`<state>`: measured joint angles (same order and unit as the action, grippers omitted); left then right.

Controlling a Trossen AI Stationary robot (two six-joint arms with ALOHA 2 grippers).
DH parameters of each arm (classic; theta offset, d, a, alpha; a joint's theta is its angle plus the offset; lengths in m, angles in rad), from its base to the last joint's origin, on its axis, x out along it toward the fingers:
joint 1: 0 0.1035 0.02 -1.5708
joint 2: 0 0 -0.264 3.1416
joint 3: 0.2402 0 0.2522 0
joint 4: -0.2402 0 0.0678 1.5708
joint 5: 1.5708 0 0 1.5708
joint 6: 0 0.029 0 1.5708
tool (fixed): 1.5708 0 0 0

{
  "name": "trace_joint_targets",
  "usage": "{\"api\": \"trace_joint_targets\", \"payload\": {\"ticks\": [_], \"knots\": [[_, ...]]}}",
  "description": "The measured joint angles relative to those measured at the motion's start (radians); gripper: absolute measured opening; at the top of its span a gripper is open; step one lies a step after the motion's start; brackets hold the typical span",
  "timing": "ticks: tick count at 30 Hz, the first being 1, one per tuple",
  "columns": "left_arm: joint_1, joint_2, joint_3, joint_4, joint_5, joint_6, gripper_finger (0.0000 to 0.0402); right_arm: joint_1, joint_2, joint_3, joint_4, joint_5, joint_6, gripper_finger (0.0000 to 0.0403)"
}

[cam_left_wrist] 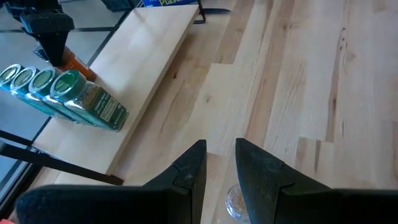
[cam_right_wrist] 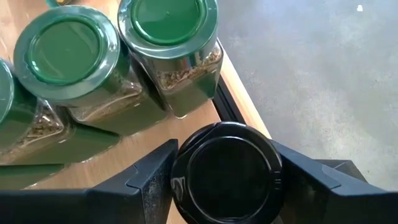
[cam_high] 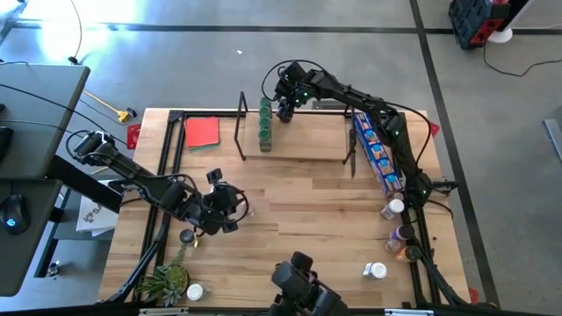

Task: Shelf spices
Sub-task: Put the center black seasoning bottle on the shelf

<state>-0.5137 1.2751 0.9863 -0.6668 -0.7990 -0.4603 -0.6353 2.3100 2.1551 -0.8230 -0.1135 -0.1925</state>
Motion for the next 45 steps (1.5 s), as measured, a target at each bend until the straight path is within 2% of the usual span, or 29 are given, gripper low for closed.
{"api": "trace_joint_targets", "payload": {"ticks": [12, 24, 45], "knots": [[0.0, 0.0, 0.0, 0.008, 0.001, 0.0, 0.008, 0.0, 0.001, 0.004, -0.007, -0.023, -0.052, 0.0227], [0.0, 0.0, 0.0, 0.014, 0.004, 0.0, 0.008, 0.001, 0.001, 0.108, -0.062, -0.024, -0.06, 0.0228], [0.0, 0.0, 0.0, 0.02, 0.003, 0.01, 0.008, 0.003, 0.009, 0.105, -0.117, -0.068, -0.034, 0.0228]]}}
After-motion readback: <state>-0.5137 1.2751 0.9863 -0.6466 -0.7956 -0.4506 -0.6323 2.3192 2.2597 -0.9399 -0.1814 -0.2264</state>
